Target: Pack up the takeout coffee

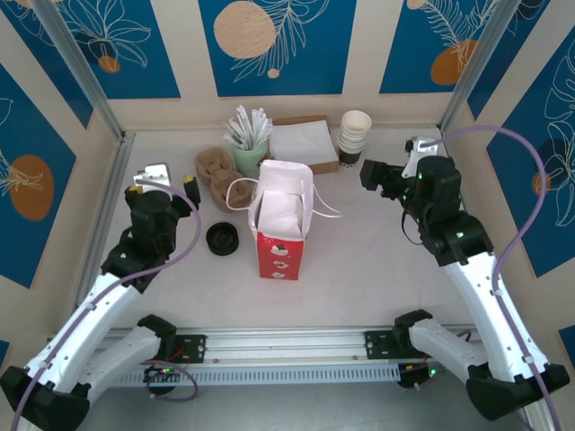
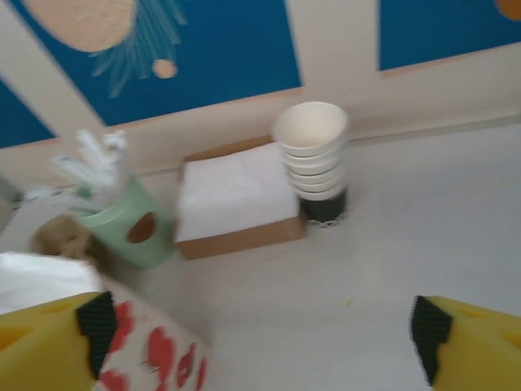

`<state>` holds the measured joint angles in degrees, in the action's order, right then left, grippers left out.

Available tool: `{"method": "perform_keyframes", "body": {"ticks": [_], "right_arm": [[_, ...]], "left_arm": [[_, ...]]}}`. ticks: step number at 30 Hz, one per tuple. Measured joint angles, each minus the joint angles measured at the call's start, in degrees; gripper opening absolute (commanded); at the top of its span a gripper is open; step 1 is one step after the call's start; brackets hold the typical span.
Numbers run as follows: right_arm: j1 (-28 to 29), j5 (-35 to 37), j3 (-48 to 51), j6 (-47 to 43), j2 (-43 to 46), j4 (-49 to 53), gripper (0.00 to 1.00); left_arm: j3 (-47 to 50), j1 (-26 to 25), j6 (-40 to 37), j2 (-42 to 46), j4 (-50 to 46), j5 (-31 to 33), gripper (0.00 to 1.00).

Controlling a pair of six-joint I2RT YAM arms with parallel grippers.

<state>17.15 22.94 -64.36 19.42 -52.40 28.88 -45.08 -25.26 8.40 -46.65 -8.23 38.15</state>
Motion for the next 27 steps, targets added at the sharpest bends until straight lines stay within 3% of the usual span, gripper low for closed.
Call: {"method": "perform_keyframes", "body": {"ticks": [7, 11, 15, 20, 27], "right_arm": [[-7.26, 2.36, 23.80, -5.95, -1.77, -17.75, 0.99], [-11.06, 2.19, 33.05, -6.47, -7.69, -29.33, 0.99], [-12.39, 2.71, 41.31, -7.56, -14.34, -44.24, 0.99], [-13.29, 2.36, 41.44, -8.39, -23.39, -52.30, 0.99], [-14.12, -2.29, 41.53, -10.03, -28.13, -65.99, 0.99]], "left_arm": [[16.57, 6.80, -3.91, 0.44, 13.79, 1.97, 1.00], [23.54, 12.41, -2.95, -4.00, 21.24, 0.92, 1.00], [28.61, 14.82, -2.58, -8.90, 27.78, -1.64, 1.00], [28.74, 16.76, -3.10, -17.16, 36.15, -4.24, 1.00], [27.10, 18.84, -5.25, -29.73, 44.15, -10.78, 1.00]]}}
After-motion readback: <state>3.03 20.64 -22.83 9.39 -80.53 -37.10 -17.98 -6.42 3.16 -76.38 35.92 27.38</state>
